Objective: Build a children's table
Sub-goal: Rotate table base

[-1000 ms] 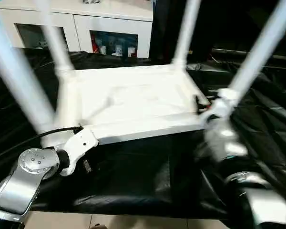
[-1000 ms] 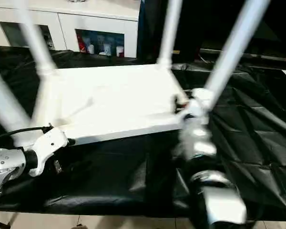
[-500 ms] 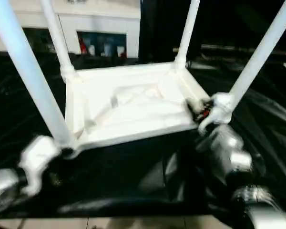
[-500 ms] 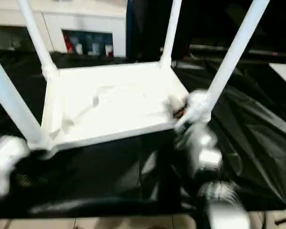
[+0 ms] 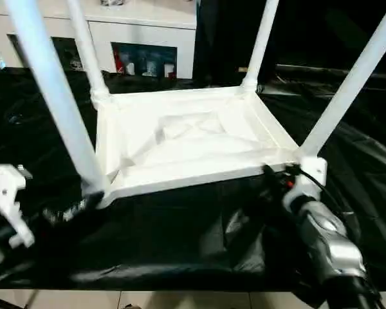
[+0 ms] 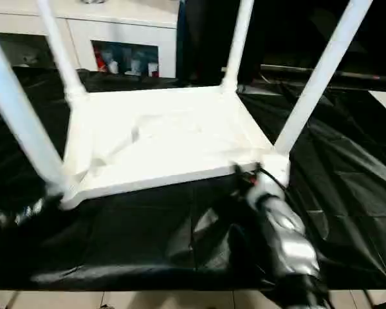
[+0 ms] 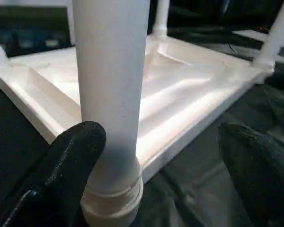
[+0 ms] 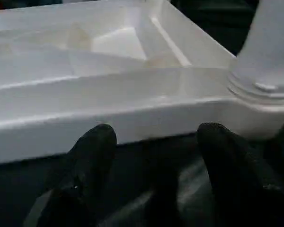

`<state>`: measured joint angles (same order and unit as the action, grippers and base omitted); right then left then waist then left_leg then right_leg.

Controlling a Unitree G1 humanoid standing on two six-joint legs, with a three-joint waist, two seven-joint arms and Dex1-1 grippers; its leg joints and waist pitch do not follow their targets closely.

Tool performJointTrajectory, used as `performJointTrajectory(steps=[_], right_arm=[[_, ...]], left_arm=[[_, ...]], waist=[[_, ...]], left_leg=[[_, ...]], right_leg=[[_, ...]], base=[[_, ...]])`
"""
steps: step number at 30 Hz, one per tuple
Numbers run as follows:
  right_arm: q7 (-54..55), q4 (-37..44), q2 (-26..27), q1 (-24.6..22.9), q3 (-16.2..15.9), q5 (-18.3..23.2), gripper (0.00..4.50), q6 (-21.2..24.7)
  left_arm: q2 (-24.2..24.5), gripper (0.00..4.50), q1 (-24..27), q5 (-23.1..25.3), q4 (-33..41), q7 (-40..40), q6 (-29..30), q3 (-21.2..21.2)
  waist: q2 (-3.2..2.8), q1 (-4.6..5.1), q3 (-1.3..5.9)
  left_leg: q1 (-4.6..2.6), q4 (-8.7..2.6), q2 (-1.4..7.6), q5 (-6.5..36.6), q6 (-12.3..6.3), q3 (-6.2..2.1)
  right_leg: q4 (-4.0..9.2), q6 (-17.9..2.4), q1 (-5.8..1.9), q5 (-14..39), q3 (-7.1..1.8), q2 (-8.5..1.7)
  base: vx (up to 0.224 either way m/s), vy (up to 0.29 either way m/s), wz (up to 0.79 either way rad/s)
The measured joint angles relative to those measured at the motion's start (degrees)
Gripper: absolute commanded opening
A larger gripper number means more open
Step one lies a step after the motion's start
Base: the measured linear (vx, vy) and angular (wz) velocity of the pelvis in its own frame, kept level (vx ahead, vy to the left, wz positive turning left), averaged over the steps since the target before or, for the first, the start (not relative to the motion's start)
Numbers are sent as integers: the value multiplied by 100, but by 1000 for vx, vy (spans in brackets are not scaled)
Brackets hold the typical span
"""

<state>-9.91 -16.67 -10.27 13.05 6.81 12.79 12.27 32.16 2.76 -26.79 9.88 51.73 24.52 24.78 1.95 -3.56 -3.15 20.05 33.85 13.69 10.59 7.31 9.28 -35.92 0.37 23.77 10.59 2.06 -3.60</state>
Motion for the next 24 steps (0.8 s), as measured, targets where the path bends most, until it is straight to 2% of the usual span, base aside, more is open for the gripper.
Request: performJointTrajectory(steps=[4, 8, 16, 20, 24], right_arm=[[-1, 26, 10, 6, -66, -14, 309, 154], [31, 184, 25, 5, -93, -21, 309, 376], [58, 235, 36, 46, -170, -67, 309, 455], [-39, -83, 40, 323, -236, -147, 309, 457], [-63, -311, 78, 491, -352, -182, 309, 456]], left_arm=[[-68, 447, -341, 99, -317, -233, -154, -76], [71, 447, -323, 229, -570, -311, -247, -105], [166, 447, -516, 288, -1039, -363, -322, -98], [-50, 447, -1216, 277, -1486, -520, -510, -128], [-257, 447, -1663, 145, -1616, -523, -566, -346]], waist=[[-1, 15, 1], [-9, 23, 2], [-13, 16, 2], [-8, -11, 5], [-8, 3, 5]], left_leg=[[0, 0, 2, 0, 1, -22], [2, -1, 5, -1, 3, -32], [4, -3, 4, -1, 6, -32], [1, 2, 4, -3, 9, -32], [-4, 2, 3, -6, 14, -32]], right_leg=[[0, -9, 0, -6, 1, 16], [-1, -11, 3, -7, 2, 24], [6, -34, 3, -17, 1, 25], [2, -31, -3, -17, 2, 23], [-1, -32, -7, -19, 1, 23]], base=[[0, 0, 0], [0, 0, 0], [0, 0, 0], [0, 0, 0], [0, 0, 0]])
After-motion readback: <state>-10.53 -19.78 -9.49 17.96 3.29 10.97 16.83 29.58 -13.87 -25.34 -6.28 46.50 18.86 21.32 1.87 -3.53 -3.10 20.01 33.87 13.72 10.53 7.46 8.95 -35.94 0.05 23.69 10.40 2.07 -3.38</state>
